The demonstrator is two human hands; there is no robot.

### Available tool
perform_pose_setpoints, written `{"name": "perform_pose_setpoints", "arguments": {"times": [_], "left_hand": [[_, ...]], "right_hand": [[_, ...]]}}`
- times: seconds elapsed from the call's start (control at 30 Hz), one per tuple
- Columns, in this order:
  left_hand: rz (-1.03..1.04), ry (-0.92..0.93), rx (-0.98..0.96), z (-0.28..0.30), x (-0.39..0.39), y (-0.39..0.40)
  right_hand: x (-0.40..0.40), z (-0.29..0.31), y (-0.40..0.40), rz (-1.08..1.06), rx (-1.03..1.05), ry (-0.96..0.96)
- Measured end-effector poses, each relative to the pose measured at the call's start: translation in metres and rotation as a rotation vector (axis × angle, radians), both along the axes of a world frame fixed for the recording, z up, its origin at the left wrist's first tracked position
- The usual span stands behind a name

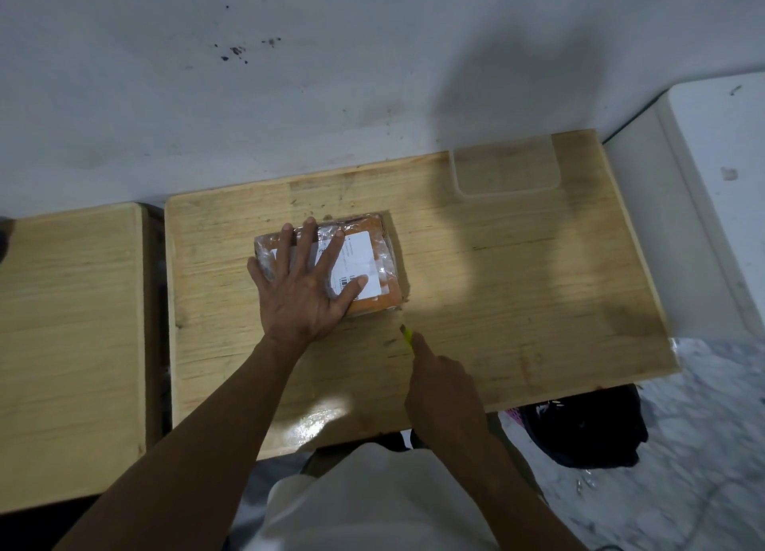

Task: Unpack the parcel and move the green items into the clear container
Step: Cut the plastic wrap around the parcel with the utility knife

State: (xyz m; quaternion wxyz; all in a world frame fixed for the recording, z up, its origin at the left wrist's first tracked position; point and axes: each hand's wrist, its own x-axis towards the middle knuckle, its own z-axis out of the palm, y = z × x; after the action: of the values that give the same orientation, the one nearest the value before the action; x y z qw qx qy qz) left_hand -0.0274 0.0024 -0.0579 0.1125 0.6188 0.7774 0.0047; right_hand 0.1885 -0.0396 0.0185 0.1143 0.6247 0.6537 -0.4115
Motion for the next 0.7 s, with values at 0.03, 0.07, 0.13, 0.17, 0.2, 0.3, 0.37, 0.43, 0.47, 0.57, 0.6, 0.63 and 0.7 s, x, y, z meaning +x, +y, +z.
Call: {"name": "perform_pose_setpoints", "arguments": {"times": [0.03,0.07,0.13,0.17,0.2,0.3,0.37,0.43,0.47,0.57,0.6,0.63,0.7], "left_hand": [[-0.002,0.000,-0.004,0.000,0.000,0.000],[-0.003,-0.001,-0.008,0.000,0.000,-0.001],[-0.003,-0.003,-0.010,0.000,0.000,-0.002],[-0.005,-0.006,-0.014,-0.001,0.000,-0.002],[-0.008,-0.006,-0.017,-0.001,-0.001,-0.002],[-0.008,-0.019,-0.022,0.001,-0.001,-0.001],[0.005,-0.035,-0.015,0.003,0.002,-0.002],[0.053,-0.034,-0.006,0.007,0.008,-0.006],[0.091,-0.033,-0.002,0.009,0.011,-0.009],[0.241,-0.071,-0.005,0.012,0.017,-0.022],[0.297,-0.103,-0.020,0.012,0.019,-0.026],[0.355,-0.133,-0.036,0.013,0.022,-0.031],[0.472,-0.197,-0.044,0.013,0.029,-0.038]], "right_hand": [[0.004,0.001,0.002,-0.004,0.021,0.016],[0.008,0.003,0.004,-0.012,0.068,0.043],[0.013,0.011,0.014,-0.042,0.202,0.128],[0.014,0.014,0.020,-0.077,0.265,0.191],[0.014,0.016,0.027,-0.114,0.325,0.253],[0.005,0.014,0.053,-0.183,0.424,0.365],[-0.004,0.006,0.074,-0.173,0.453,0.354],[-0.016,-0.005,0.095,-0.111,0.476,0.337],[-0.023,-0.010,0.106,-0.068,0.482,0.339],[-0.043,-0.024,0.135,0.112,0.510,0.383],[-0.048,-0.029,0.145,0.168,0.512,0.393],[-0.054,-0.035,0.153,0.215,0.506,0.396],[-0.064,-0.044,0.165,0.275,0.466,0.400]]}}
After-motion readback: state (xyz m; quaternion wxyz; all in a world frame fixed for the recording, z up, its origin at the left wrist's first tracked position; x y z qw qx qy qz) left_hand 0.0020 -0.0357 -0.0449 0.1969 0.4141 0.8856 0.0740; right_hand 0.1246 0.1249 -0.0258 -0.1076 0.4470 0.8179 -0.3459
